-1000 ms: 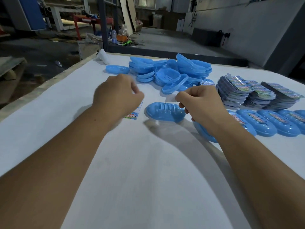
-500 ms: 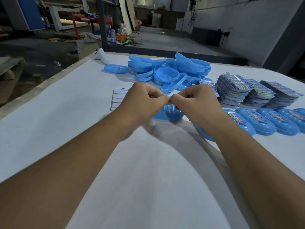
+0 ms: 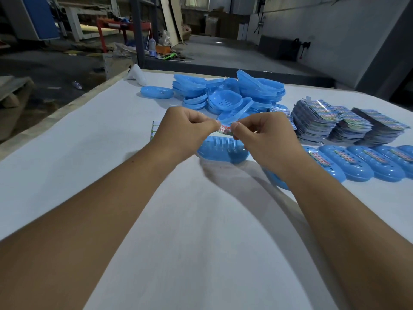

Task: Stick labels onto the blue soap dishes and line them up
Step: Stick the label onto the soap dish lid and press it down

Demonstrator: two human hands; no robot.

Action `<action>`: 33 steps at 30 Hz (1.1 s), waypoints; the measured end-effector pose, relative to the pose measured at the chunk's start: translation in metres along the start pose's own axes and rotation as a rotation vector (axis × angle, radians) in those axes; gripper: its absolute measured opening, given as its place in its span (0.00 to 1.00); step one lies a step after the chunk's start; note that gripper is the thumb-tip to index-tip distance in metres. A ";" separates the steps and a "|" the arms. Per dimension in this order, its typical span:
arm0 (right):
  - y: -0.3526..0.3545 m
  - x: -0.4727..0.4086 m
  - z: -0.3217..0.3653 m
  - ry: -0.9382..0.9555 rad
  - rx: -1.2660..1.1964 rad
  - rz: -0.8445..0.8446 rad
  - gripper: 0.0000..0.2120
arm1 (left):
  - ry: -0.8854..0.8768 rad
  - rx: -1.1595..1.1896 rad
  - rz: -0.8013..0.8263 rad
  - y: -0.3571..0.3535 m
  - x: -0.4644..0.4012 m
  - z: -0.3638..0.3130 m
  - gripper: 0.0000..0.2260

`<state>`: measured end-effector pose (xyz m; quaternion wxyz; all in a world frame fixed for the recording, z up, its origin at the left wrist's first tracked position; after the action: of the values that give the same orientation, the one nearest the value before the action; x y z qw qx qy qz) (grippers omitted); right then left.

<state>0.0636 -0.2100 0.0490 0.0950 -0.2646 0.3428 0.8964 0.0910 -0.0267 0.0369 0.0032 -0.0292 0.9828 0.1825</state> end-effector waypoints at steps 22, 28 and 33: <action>-0.003 -0.003 -0.022 -0.146 0.137 0.042 0.23 | 0.148 -0.021 0.007 -0.012 -0.019 0.022 0.08; -0.008 -0.006 -0.028 -0.202 0.249 0.138 0.17 | 0.168 -0.093 -0.014 -0.013 -0.023 0.021 0.15; -0.010 -0.009 -0.030 -0.205 0.275 0.177 0.15 | 0.154 -0.155 -0.006 -0.017 -0.025 0.023 0.17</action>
<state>0.0868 -0.2219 0.0291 0.0854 -0.1253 0.4723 0.8683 0.1170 -0.0331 0.0101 -0.0740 -0.0464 0.9629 0.2552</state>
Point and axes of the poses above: each hand's wrist, its own x-axis away from the middle knuckle, its own y-axis out of the back of the hand, z = x × y, the point moved 9 cm from there along -x, towards the middle knuckle, and after that the axes turned 13 degrees about y, right-handed, at the moved point
